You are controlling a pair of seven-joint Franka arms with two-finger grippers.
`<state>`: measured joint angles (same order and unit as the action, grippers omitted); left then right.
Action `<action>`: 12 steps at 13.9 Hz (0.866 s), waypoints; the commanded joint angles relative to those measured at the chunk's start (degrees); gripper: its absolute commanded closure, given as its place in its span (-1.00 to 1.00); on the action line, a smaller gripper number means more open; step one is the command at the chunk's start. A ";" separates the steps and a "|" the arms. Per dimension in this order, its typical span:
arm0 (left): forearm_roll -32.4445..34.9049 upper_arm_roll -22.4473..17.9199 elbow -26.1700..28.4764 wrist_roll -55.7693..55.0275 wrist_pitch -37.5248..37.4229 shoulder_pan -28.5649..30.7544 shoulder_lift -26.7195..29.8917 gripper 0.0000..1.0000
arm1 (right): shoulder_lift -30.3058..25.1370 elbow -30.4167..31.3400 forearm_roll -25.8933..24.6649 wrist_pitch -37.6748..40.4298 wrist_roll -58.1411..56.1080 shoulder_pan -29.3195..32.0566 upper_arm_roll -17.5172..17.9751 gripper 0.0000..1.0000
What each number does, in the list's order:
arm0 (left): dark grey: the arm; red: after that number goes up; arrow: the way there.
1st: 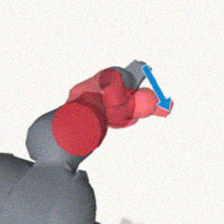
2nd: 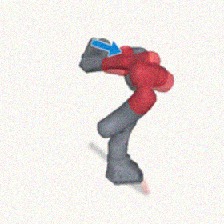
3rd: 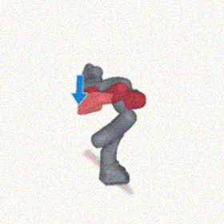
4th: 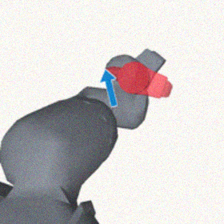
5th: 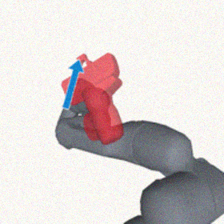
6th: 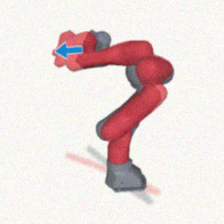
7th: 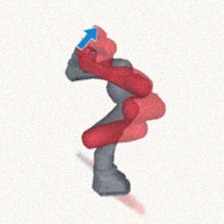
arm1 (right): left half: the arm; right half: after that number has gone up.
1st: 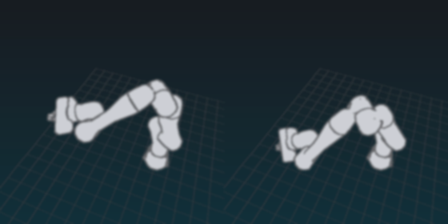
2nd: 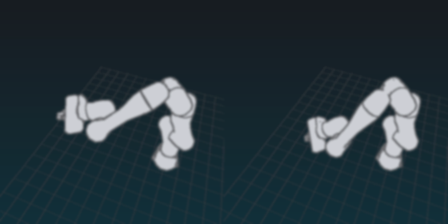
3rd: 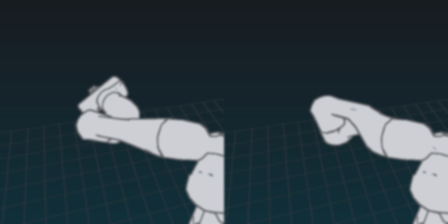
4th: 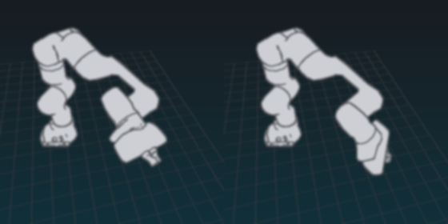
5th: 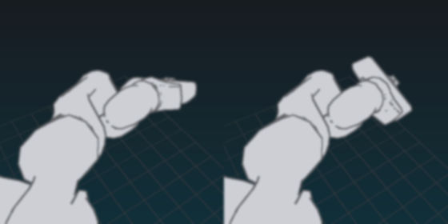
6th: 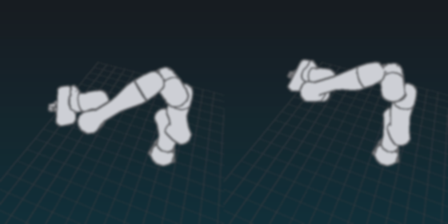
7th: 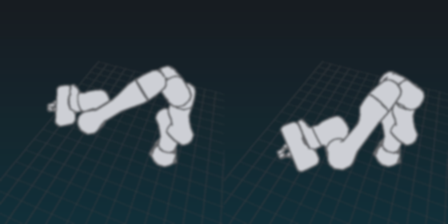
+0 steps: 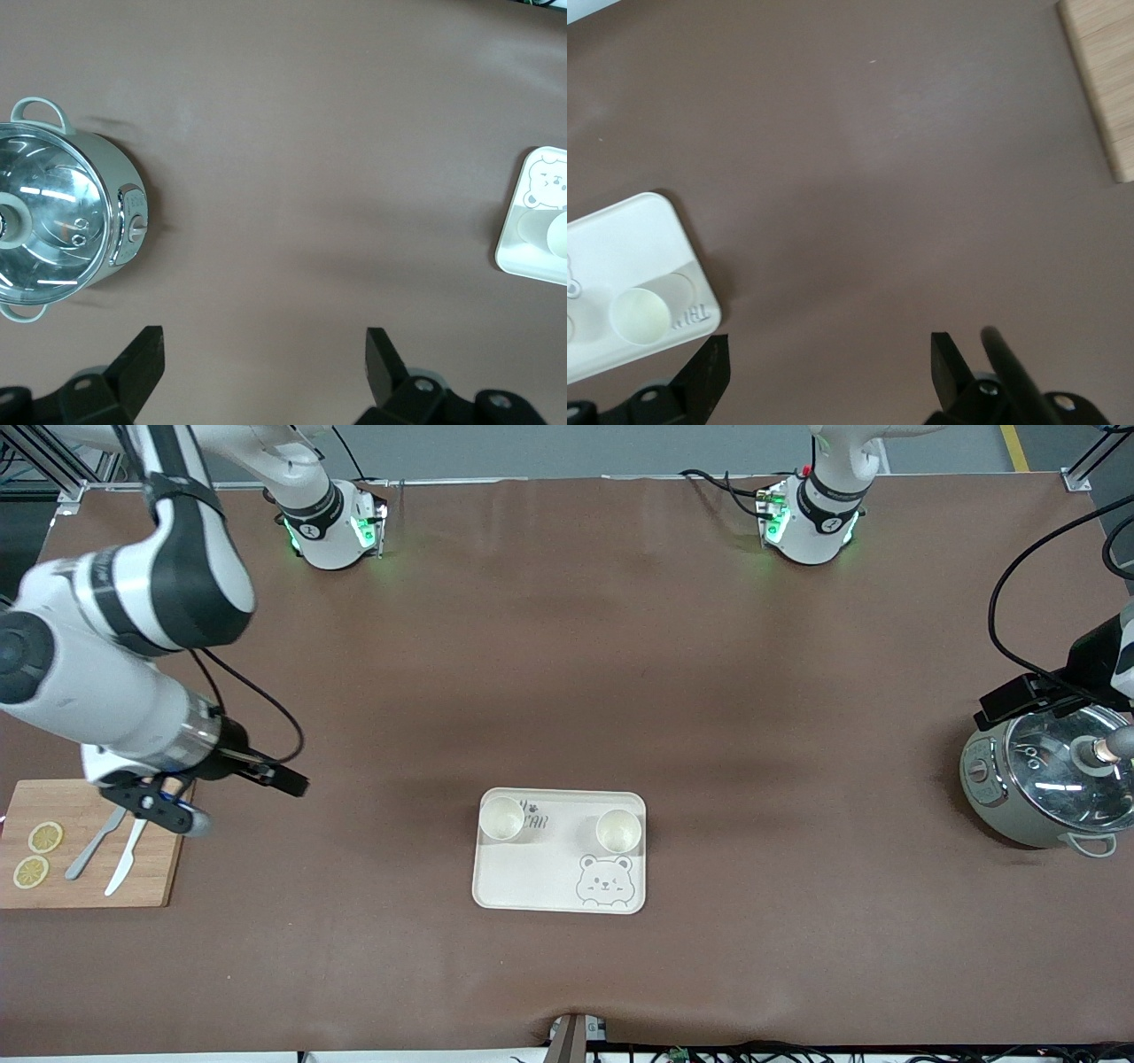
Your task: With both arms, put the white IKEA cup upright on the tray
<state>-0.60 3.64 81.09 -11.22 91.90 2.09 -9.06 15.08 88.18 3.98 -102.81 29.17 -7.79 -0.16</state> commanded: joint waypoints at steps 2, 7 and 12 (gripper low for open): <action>0.87 0.76 1.00 1.28 -1.29 0.37 2.38 -1.00 | -7.51 5.42 -0.02 3.13 -9.28 6.54 1.04 -1.00; 0.69 0.85 1.09 2.33 -6.36 0.28 4.66 -1.00 | -11.90 5.25 -0.73 7.79 -30.90 13.93 0.95 -1.00; 0.52 1.46 1.00 2.43 -7.53 -0.15 5.81 -1.00 | -18.32 5.16 -2.84 12.45 -35.59 13.41 1.48 -1.00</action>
<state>-0.60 4.26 81.11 -8.88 84.80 2.03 -4.30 0.60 91.34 2.36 -91.07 -5.63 5.67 0.50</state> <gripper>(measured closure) 0.000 0.000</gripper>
